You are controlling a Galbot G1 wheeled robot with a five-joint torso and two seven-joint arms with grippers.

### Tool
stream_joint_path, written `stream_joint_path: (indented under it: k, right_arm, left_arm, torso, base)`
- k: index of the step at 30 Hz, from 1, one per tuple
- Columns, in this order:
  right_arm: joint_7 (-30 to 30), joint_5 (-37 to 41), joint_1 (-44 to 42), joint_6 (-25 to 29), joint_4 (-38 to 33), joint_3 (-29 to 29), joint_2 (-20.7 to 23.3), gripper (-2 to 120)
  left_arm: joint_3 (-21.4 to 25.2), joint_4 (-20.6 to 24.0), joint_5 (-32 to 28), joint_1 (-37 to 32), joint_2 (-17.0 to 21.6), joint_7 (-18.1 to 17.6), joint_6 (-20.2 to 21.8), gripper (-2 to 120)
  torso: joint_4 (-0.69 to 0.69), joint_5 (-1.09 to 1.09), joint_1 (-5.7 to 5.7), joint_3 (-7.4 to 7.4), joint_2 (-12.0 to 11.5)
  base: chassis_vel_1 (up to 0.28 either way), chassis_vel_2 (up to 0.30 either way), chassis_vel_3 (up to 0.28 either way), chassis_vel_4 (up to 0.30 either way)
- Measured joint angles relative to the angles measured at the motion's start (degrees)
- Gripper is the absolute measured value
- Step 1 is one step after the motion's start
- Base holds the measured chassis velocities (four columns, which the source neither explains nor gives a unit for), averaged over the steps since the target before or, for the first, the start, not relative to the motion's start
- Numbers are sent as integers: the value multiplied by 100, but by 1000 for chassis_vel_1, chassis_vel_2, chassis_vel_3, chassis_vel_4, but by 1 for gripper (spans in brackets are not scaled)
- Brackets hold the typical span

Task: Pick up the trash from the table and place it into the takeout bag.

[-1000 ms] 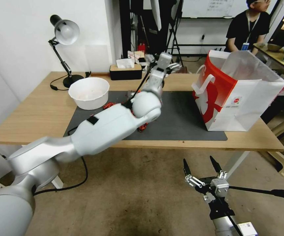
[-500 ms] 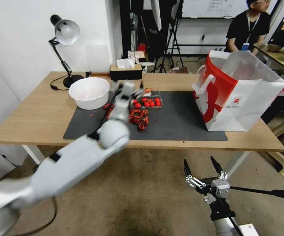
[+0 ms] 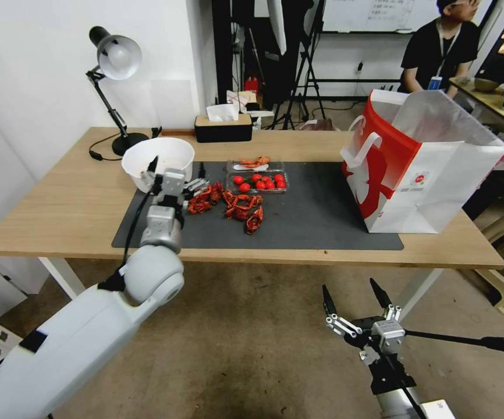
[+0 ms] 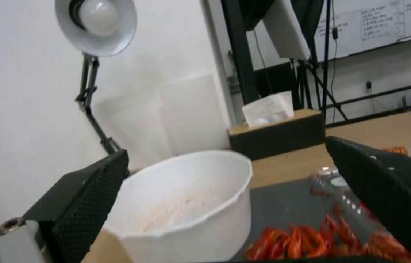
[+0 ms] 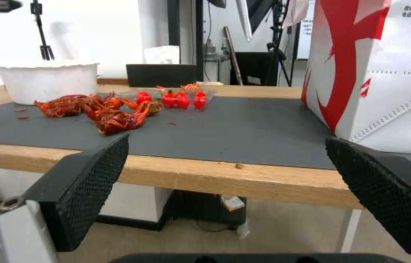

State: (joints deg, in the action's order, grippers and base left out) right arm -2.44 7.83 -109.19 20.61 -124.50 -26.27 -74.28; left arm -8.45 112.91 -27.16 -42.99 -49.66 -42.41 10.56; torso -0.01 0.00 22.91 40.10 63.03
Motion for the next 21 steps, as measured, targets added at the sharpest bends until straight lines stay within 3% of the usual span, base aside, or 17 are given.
stream_joint_path:
  k: [2, 4, 7, 8, 11, 15, 21]
  right_arm:
    - [-9, -25, 24, -41, -24, 37, 18, 100]
    - [-11, -27, 29, -46, -27, 41, 18, 100]
    - [-17, -34, 61, -90, -78, 51, 46, 100]
    - [-17, -34, 61, -90, -78, 51, 46, 100]
    - [-18, -16, 64, -122, -161, 20, 91, 100]
    - [-24, 30, 42, -145, -253, -60, 105, 100]
    - [-44, 94, 50, -179, -281, -120, 130, 100]
  left_arm:
    - [374, 173, 1, -464, 72, 26, -23, 100]
    - [460, 215, 6, -580, 80, 45, -38, 100]
    - [1092, 530, 226, -1634, 76, 211, -192, 100]
    - [1092, 530, 226, -1634, 76, 211, -192, 100]
    - [1501, 737, 555, -2656, -73, 371, -470, 100]
    - [1837, 871, 931, -3448, -323, 575, -910, 100]
    - [2143, 1001, 1060, -3998, -549, 851, -1176, 100]
  torso:
    - [1, -1, 0, 0, 0]
    - [1, 0, 0, 0, 0]
    - [0, 0, 0, 0, 0]
    - [0, 0, 0, 0, 0]
    - [2, -2, 1, 0, 0]
    - [0, 1, 0, 0, 0]
    - [0, 0, 0, 0, 0]
  base:
    - [0, 0, 0, 0]
    - [0, 0, 0, 0]
    - [0, 0, 0, 0]
    - [0, 0, 0, 0]
    - [0, 0, 0, 0]
    - [0, 0, 0, 0]
    - [0, 0, 0, 0]
